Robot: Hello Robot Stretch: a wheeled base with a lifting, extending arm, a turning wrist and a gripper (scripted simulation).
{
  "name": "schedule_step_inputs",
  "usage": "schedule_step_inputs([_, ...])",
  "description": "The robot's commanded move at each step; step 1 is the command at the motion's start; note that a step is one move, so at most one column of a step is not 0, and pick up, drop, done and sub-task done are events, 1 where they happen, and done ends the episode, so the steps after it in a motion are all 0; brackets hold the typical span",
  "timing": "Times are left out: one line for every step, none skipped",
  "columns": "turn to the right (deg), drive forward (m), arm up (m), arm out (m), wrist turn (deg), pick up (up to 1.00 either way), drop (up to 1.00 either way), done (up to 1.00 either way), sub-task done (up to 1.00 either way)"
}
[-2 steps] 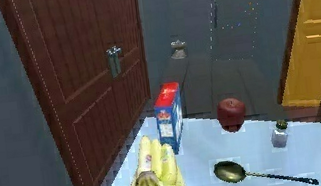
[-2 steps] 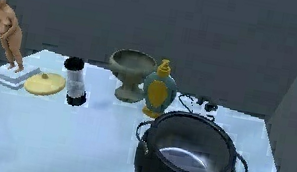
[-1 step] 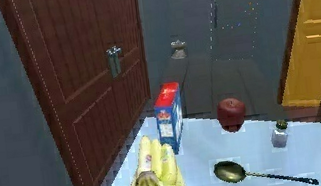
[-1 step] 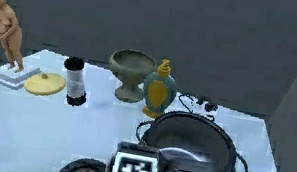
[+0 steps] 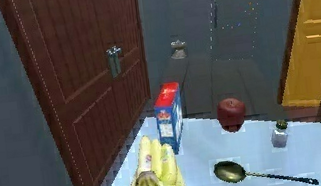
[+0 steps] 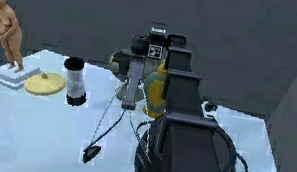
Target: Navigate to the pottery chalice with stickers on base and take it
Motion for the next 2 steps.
schedule_step_inputs([0.0, 0.00, 0.00, 0.00, 45.0, 0.00, 0.00, 0.00, 0.00])
schedule_step_inputs([0.0, 0.00, 0.00, 0.00, 45.0, 0.00, 0.00, 0.00, 0.00])
